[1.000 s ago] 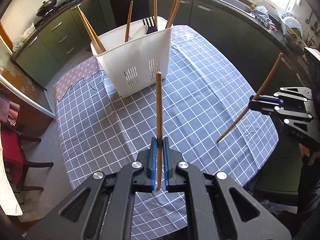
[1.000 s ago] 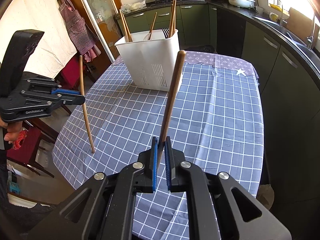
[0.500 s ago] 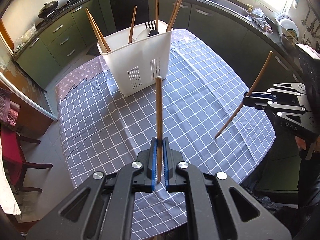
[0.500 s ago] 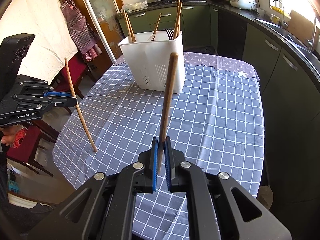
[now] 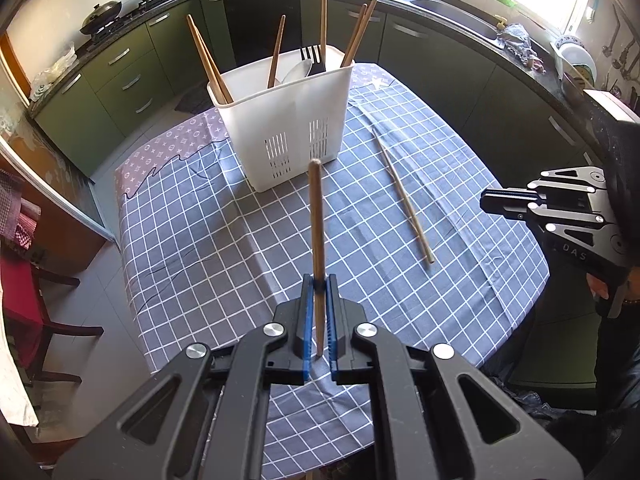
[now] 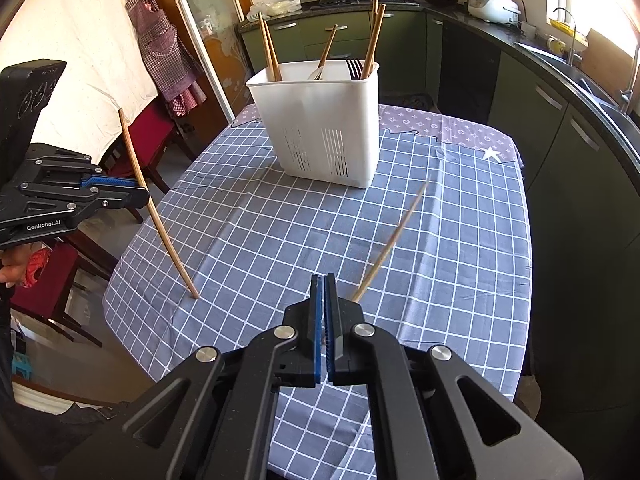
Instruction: Organize utensils
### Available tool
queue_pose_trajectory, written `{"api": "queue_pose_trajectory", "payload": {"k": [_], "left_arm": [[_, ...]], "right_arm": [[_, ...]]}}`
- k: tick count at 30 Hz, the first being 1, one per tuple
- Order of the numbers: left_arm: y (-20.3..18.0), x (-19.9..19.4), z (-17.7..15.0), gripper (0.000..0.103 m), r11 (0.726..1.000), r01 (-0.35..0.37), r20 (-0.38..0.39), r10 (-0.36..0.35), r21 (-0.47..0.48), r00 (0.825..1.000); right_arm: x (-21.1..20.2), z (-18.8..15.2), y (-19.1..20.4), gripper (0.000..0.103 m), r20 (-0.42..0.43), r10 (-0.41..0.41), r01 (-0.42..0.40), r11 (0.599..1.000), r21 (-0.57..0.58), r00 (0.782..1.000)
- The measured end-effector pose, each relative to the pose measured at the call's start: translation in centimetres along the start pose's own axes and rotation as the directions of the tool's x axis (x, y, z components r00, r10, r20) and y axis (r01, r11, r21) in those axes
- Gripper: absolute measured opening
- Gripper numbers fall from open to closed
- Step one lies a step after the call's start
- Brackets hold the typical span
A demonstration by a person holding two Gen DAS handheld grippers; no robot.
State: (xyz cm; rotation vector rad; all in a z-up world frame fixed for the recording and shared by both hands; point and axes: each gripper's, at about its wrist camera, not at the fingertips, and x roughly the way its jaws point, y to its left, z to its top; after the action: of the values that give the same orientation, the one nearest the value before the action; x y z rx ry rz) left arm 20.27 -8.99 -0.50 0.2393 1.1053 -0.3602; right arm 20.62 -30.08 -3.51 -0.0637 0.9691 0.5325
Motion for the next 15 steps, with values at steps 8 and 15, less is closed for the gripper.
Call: {"api": "queue_pose_trajectory", "payload": {"k": [8,15], "left_arm": [[-0.1,-0.3,-0.1,0.006,1.000,0.010,0.006,-0.010,0.005,1.000],[0.2,-0.6,-0.6,0.006,1.000,0.027,0.017,-0.027,0.015,0.999]], "right_arm": [[7.3,4.0,-6.4,0.013,-0.161,-0.015,0.049,0.977,0.208,0.987],[15.6,6.5,-11.7,0.014,-0.324,-0.082,0.189,0.930,0.315,0.943]]}}
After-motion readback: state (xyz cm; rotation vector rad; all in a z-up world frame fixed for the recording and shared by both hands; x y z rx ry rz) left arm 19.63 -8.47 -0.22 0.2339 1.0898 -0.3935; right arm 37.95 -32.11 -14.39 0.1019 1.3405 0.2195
